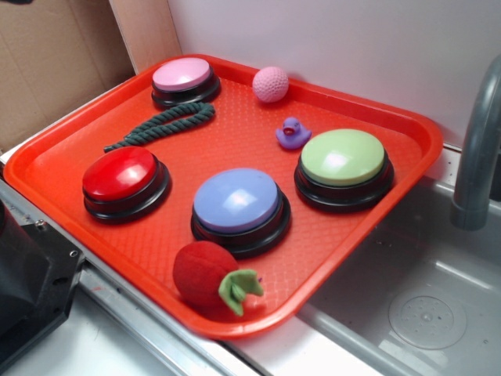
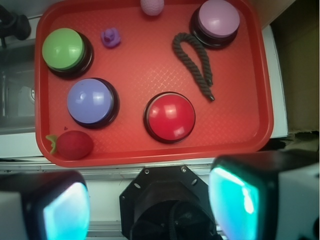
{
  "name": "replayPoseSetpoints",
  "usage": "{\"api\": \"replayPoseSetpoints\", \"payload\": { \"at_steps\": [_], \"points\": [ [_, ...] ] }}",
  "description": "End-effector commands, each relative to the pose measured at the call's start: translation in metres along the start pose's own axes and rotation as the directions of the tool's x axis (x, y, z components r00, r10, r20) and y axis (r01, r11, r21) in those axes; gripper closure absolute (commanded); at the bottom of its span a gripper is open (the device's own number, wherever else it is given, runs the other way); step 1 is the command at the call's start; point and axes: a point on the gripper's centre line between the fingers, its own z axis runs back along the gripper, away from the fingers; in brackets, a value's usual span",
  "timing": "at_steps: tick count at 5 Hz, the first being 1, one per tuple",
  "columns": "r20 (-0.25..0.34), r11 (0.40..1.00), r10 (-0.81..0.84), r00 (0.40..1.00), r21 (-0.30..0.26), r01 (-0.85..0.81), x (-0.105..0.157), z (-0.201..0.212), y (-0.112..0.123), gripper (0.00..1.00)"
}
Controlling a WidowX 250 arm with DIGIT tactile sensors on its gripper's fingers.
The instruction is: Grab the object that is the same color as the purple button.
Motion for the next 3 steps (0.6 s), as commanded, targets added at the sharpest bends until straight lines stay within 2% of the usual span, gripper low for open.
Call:
{"api": "replayPoseSetpoints", "payload": {
  "at_steps": [1, 2, 3],
  "points": [
    [0.0, 1.0, 0.0, 1.0, 0.0, 0.0, 0.0, 0.0, 0.0, 0.0],
    [0.057, 0.999, 0.021, 0.998, 0.032, -0.023, 0.024, -0.003, -0.016, 0.0],
    [0.135, 0.996, 0.074, 0.988, 0.029, -0.079, 0.045, -0.008, -0.03, 0.0]
  ]
}}
